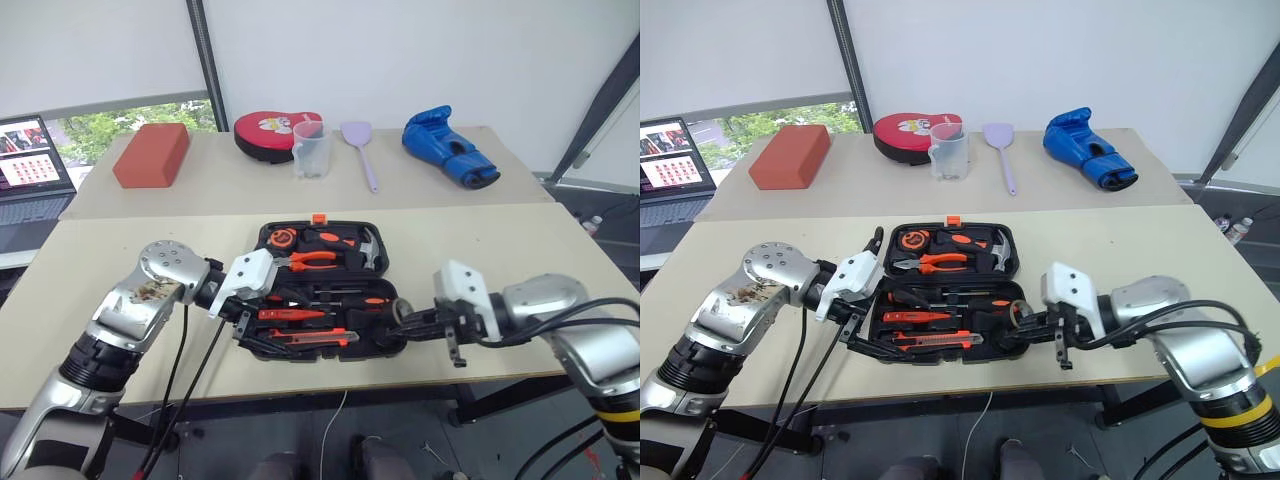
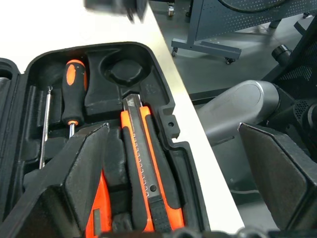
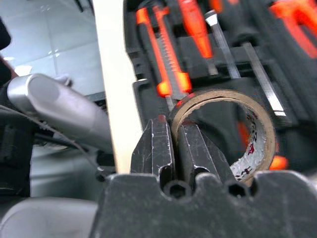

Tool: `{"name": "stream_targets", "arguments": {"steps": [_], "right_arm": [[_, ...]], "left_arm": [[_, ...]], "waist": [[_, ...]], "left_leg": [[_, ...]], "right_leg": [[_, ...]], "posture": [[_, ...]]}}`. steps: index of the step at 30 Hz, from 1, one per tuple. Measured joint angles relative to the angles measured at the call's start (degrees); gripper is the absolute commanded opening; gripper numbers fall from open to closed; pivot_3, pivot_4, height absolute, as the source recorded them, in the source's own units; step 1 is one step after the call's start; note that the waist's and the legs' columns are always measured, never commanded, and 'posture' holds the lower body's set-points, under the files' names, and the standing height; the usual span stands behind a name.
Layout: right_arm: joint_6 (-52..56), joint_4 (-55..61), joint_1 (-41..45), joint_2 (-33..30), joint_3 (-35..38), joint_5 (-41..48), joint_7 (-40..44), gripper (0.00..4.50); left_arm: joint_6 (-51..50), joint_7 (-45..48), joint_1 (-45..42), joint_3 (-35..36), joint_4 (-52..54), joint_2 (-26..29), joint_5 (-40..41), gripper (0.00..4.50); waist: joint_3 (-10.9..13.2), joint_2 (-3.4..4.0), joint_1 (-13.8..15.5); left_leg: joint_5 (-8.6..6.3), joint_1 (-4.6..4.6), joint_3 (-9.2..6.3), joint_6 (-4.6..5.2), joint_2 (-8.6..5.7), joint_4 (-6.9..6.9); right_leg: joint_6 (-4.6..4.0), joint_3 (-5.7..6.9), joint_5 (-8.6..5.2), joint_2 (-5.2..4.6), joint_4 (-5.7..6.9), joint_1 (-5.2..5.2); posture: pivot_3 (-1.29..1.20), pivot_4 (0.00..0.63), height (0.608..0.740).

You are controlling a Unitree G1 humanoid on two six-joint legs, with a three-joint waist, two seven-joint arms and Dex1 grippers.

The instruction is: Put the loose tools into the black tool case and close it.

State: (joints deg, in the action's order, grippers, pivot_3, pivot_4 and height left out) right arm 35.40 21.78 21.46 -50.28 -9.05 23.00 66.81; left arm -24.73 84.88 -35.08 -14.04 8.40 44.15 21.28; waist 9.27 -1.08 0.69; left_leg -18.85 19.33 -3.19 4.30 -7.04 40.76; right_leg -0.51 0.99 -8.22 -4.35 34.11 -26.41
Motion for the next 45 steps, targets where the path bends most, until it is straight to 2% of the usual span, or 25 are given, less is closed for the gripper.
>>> {"name": "stream_targets", "arguments": {"steps": [2, 4, 5, 7, 11, 18, 21, 27, 28, 31, 38, 42, 45], "right_arm": [[0.9, 0.0, 0.0, 1.0, -1.7, -1.2, -2.0, 0.04], [1.4, -0.1, -0.1, 1.9, -3.8, -2.7, -3.9, 0.81], [1.8, -0.4, -0.1, 2.3, -4.4, -3.2, -4.5, 1.00], [2.6, -0.8, -0.1, 2.7, -5.2, -3.7, -5.0, 1.68], [4.1, 1.7, -0.6, 0.5, -5.6, -1.2, -2.1, 3.03], [6.9, 2.4, 1.6, 0.1, -1.9, 3.2, -1.3, 3.03], [7.7, -1.5, 4.2, 0.3, 2.5, 4.3, -3.1, 2.32], [1.4, -17.1, 6.9, -0.5, 6.6, 0.1, -4.8, 0.20], [0.1, -19.1, 6.8, -0.5, 6.5, -0.7, -4.5, 0.01], [-4.3, -24.6, 7.5, 0.5, 4.8, -3.8, -4.1, 0.00], [-14.8, -37.7, 12.6, 8.5, -2.4, -13.5, -6.0, 0.00], [-17.5, -38.2, 13.5, 8.6, -4.3, -15.0, -2.1, 0.00], [-16.9, -33.9, 10.9, 5.8, -4.1, -13.6, 3.5, 0.00]], "left_arm": [[0.0, 0.0, -0.4, -0.1, 0.0, -0.2, -0.2, 4.50], [0.1, 0.0, -0.9, -0.2, -0.1, -0.5, -0.4, 4.50], [0.2, -0.1, -1.0, -0.3, -0.2, -0.6, -0.6, 4.50], [0.2, -0.2, -1.0, -0.5, -0.2, -0.8, -0.8, 4.50], [0.2, -0.2, -1.0, -0.5, -0.3, -0.9, -0.9, 4.50], [-0.3, -2.4, -1.0, -0.1, -1.5, -0.9, -1.2, 4.50], [-0.6, -5.0, 0.0, 2.2, -3.3, -0.4, -1.2, 3.78], [1.1, -11.2, 6.5, 9.4, -13.5, 3.8, -3.5, 1.47], [1.1, -12.1, 7.0, 10.2, -14.9, 4.0, -4.0, 1.18], [2.3, -14.5, 8.2, 11.6, -18.1, 4.2, -5.2, 0.05], [4.7, -15.6, 9.4, 9.3, -19.8, 2.6, -7.9, 0.05], [2.5, -14.2, 9.4, 7.3, -17.0, 1.2, -7.6, 0.05], [0.2, -12.5, 9.9, 7.2, -14.3, 2.4, -7.4, 0.05]], "waist": [[0.0, 0.00, 0.1], [0.0, 0.00, 0.1], [0.0, 0.00, 0.0], [0.0, 0.00, 0.0], [0.0, 0.00, 0.1], [0.0, -0.01, 0.0], [0.0, -0.01, 0.0], [0.0, 0.00, -0.2], [0.0, 0.00, -0.1], [0.0, 0.00, 0.0], [0.0, 0.04, -0.3], [0.0, 0.04, -0.1], [0.0, 0.04, -0.2]], "left_leg": [[0.00, 0.00, 0.00, 0.00, 0.00, 0.00], [0.01, 0.01, 0.00, 0.01, -0.01, -0.01], [0.01, 0.01, 0.00, 0.01, -0.01, -0.01], [0.01, 0.01, 0.00, 0.02, -0.02, -0.01], [0.01, 0.01, -0.03, 0.01, -0.01, -0.02], [0.01, -0.01, -0.01, 0.01, -0.01, 0.00], [0.01, -0.03, -0.02, 0.01, 0.00, -0.02], [0.08, 0.00, 0.01, 0.13, -0.01, -0.12], [0.08, 0.03, 0.01, 0.13, -0.02, -0.12], [0.07, 0.02, 0.02, 0.12, -0.05, -0.11], [0.06, 0.03, 0.05, 0.08, -0.06, -0.11], [0.08, 0.16, 0.02, 0.13, -0.07, -0.08], [0.09, 0.50, -0.01, 0.15, -0.06, -0.04]], "right_leg": [[0.00, 0.02, 0.00, 0.00, 0.00, 0.00], [-0.01, 0.02, 0.00, 0.00, 0.00, -0.04], [-0.01, 0.02, 0.00, 0.01, -0.01, -0.03], [-0.01, 0.02, 0.00, 0.00, -0.01, -0.04], [-0.01, 0.06, -0.01, 0.01, -0.02, -0.02], [-0.01, 0.02, 0.00, 0.01, -0.01, -0.01], [-0.01, 0.03, -0.01, 0.03, 0.00, -0.03], [-0.04, 0.06, -0.02, 0.06, 0.01, -0.17], [-0.04, 0.07, -0.02, 0.04, 0.00, -0.18], [-0.03, 0.09, -0.01, 0.01, -0.01, -0.13], [-0.03, 0.04, -0.01, 0.00, 0.05, -0.19], [-0.02, 0.09, 0.00, -0.01, 0.01, -0.25], [-0.03, 0.13, 0.00, 0.00, 0.04, -0.59]], "posture": [[0.00, 0.150, 0.740], [0.00, 0.150, 0.740], [0.00, 0.150, 0.740], [0.00, 0.150, 0.740], [0.00, 0.150, 0.740], [0.00, 0.150, 0.740], [0.00, 0.150, 0.740], [0.00, 0.150, 0.740], [0.00, 0.150, 0.740], [0.00, 0.150, 0.740], [0.00, 0.150, 0.740], [0.00, 0.150, 0.740], [0.00, 0.150, 0.740]]}}
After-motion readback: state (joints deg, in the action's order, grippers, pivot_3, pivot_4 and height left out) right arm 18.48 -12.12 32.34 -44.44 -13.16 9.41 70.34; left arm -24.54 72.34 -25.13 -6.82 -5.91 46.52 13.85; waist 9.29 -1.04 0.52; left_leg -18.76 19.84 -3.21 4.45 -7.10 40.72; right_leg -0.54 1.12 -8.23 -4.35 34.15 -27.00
